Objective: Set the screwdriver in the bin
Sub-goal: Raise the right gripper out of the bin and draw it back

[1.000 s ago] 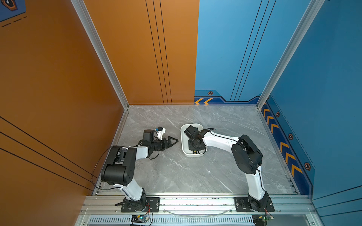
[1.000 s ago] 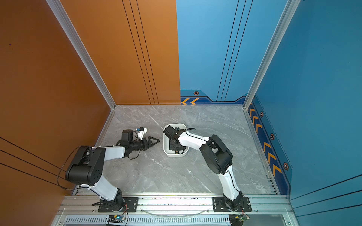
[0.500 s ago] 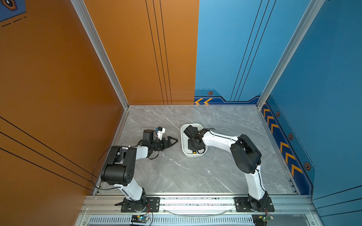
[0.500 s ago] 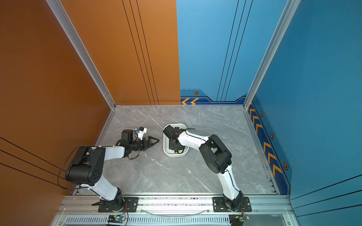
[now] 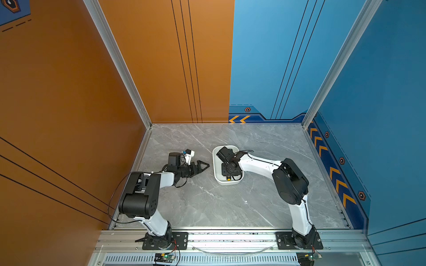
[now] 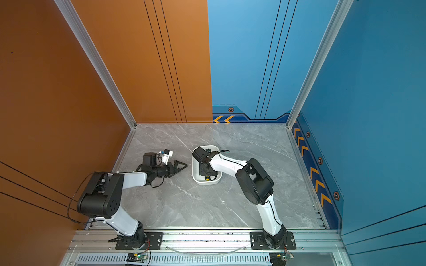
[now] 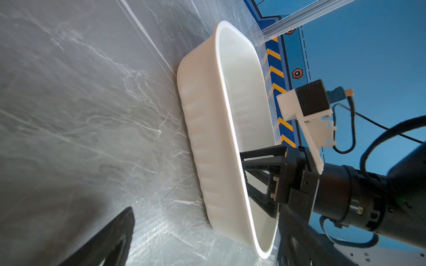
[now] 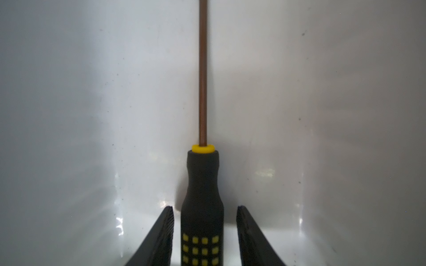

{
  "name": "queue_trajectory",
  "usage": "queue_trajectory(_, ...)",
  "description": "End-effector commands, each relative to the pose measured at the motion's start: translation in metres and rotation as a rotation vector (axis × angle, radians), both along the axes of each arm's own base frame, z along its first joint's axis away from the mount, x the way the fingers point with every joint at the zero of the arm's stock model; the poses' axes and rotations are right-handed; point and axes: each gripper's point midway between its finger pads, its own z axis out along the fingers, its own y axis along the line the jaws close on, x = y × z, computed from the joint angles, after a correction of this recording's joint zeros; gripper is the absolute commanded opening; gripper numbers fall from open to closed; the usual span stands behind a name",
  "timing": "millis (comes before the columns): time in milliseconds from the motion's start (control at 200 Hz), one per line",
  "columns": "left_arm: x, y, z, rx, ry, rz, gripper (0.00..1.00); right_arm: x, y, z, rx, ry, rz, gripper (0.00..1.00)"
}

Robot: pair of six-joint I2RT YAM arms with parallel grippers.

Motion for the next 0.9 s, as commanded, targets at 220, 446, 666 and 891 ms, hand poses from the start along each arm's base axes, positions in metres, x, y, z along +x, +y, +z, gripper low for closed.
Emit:
queue_trajectory(220, -0.001, 0.000, 0.002, -0.009, 0.005, -0.007, 0.98, 0.001, -0.013, 0.117, 0.065, -0.156, 0.137, 0.50)
queue_trajectory(446, 0.001, 0.003, 0.010, 0.011, -0.027, 0.008, 0.98, 0.019, -0.087, 0.180, -0.058, -0.370, 0.175, 0.56)
queue_trajectory(666, 0.008, 0.021, 0.027, 0.125, -0.120, 0.086, 0.98, 0.030, -0.177, 0.190, -0.082, -0.490, 0.050, 0.58)
queue_trajectory(891, 0.008, 0.064, 0.064, 0.381, -0.315, 0.244, 0.98, 0.029, -0.253, 0.175, -0.051, -0.716, -0.094, 0.62)
